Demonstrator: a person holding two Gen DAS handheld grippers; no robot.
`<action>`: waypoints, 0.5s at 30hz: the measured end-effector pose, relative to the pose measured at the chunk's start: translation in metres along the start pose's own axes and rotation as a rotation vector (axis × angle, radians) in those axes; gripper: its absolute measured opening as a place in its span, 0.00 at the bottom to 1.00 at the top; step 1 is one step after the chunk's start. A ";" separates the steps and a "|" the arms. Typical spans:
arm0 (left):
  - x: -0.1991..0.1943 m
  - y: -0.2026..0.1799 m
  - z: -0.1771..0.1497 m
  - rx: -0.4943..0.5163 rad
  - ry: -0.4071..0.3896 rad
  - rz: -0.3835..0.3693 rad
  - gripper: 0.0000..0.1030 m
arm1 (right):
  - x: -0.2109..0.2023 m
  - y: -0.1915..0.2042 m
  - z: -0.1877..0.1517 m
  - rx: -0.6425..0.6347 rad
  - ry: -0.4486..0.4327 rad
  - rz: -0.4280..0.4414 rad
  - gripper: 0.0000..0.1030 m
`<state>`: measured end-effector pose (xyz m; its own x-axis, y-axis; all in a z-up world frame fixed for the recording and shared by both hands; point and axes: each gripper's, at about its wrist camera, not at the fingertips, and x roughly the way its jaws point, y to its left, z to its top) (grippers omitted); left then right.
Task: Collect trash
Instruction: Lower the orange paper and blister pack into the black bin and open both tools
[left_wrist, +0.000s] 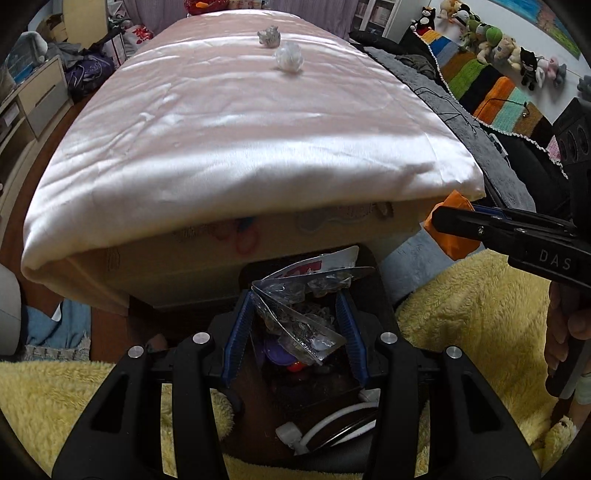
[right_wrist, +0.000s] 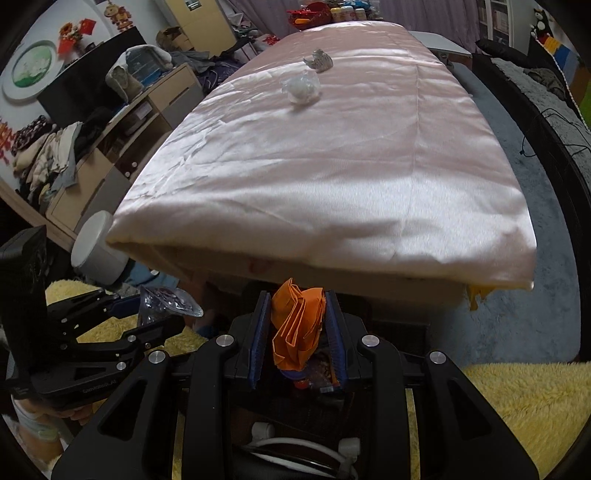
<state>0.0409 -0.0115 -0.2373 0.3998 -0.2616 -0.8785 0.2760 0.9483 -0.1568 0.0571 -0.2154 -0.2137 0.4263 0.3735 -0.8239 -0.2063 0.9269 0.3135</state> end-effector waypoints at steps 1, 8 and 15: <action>0.004 -0.001 -0.003 -0.003 0.009 -0.004 0.43 | 0.003 -0.002 -0.004 0.010 0.008 0.005 0.30; 0.030 -0.005 -0.019 -0.001 0.075 -0.008 0.43 | 0.027 -0.011 -0.029 0.053 0.072 0.014 0.30; 0.043 -0.008 -0.027 0.012 0.115 0.012 0.43 | 0.039 -0.006 -0.036 0.040 0.107 0.007 0.32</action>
<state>0.0323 -0.0258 -0.2864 0.3007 -0.2272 -0.9263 0.2825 0.9488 -0.1410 0.0433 -0.2080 -0.2643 0.3278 0.3758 -0.8668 -0.1725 0.9259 0.3361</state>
